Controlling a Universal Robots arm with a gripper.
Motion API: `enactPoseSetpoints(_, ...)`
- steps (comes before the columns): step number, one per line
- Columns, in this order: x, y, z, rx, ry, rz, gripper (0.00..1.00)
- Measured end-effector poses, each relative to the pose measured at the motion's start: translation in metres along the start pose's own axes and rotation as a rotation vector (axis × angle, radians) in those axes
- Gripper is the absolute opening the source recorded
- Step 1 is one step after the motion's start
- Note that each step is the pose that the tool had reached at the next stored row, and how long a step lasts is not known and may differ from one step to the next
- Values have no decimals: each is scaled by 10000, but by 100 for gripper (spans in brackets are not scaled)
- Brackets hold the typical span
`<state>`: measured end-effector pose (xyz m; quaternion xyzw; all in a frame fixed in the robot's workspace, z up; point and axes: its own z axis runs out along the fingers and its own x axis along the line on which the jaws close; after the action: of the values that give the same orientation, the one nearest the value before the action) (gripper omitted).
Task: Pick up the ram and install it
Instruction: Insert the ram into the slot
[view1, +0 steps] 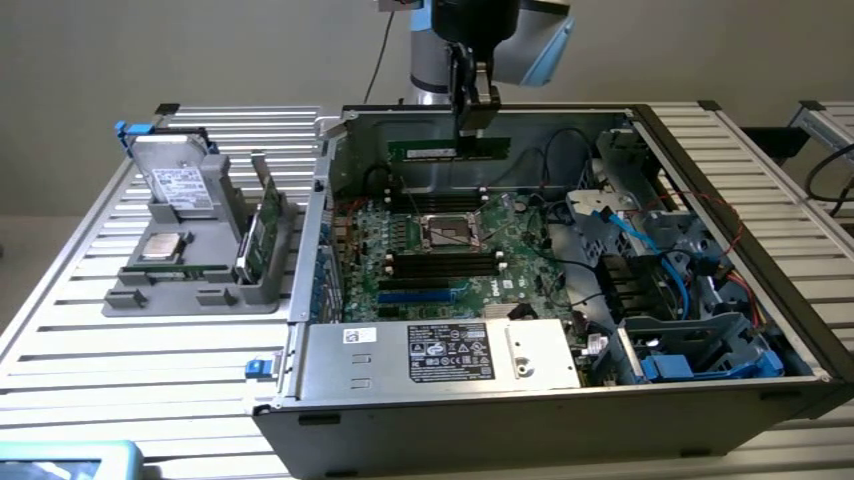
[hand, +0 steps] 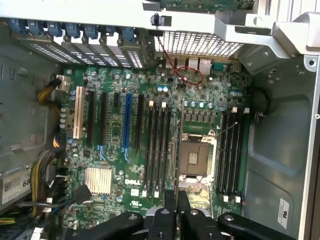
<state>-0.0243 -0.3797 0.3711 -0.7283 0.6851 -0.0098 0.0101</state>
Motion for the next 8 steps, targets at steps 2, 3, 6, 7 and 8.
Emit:
enactPoseSetpoints(2,-2,0,19,48,13,1,14)
enactPoseSetpoints(3,-2,1,28,88,47,0,14)
enactPoseSetpoints(6,-5,1,44,170,183,-4,14)
enactPoseSetpoints(7,-6,2,50,185,244,-7,14)
enactPoseSetpoints(8,-12,3,58,194,296,-8,14)
